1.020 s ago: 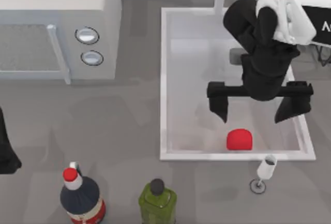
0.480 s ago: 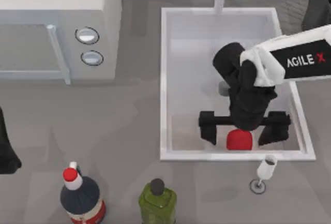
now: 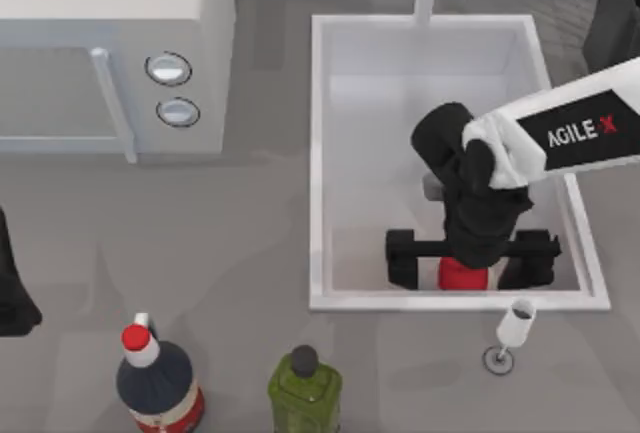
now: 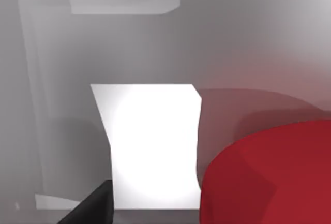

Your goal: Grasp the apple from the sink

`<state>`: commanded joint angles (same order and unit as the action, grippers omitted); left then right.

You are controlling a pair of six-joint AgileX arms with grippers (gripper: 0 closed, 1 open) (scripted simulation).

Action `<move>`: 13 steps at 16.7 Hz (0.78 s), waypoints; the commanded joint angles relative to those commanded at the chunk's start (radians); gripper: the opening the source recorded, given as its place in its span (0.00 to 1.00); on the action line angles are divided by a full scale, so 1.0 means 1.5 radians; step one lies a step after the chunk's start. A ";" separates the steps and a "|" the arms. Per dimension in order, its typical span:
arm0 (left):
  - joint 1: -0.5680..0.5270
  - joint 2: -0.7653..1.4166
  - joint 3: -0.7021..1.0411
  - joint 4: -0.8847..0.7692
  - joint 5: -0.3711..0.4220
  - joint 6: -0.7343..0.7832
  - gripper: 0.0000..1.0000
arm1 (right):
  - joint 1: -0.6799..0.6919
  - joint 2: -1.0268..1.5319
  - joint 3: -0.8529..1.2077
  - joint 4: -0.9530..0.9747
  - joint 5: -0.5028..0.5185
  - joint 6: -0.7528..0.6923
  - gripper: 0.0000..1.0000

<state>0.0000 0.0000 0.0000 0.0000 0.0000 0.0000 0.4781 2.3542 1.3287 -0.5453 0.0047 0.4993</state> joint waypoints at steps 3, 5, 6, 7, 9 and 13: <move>0.000 0.000 0.000 0.000 0.000 0.000 1.00 | 0.000 0.000 0.000 0.000 0.000 0.000 0.77; 0.000 0.000 0.000 0.000 0.000 0.000 1.00 | 0.000 0.000 0.000 0.000 0.000 0.000 0.62; 0.000 0.000 0.000 0.000 0.000 0.000 1.00 | 0.000 0.000 0.000 0.000 0.000 0.000 0.55; 0.000 0.000 0.000 0.000 0.000 0.000 1.00 | 0.000 0.000 0.000 0.000 0.000 0.000 0.47; 0.000 0.000 0.000 0.000 0.000 0.000 1.00 | 0.000 0.000 0.000 0.000 0.000 0.000 0.32; 0.000 0.000 0.000 0.000 0.000 0.000 1.00 | 0.000 0.000 0.000 0.000 0.000 0.000 0.02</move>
<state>0.0000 0.0000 0.0000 0.0000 0.0000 0.0000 0.4781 2.3542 1.3287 -0.5453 0.0047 0.4993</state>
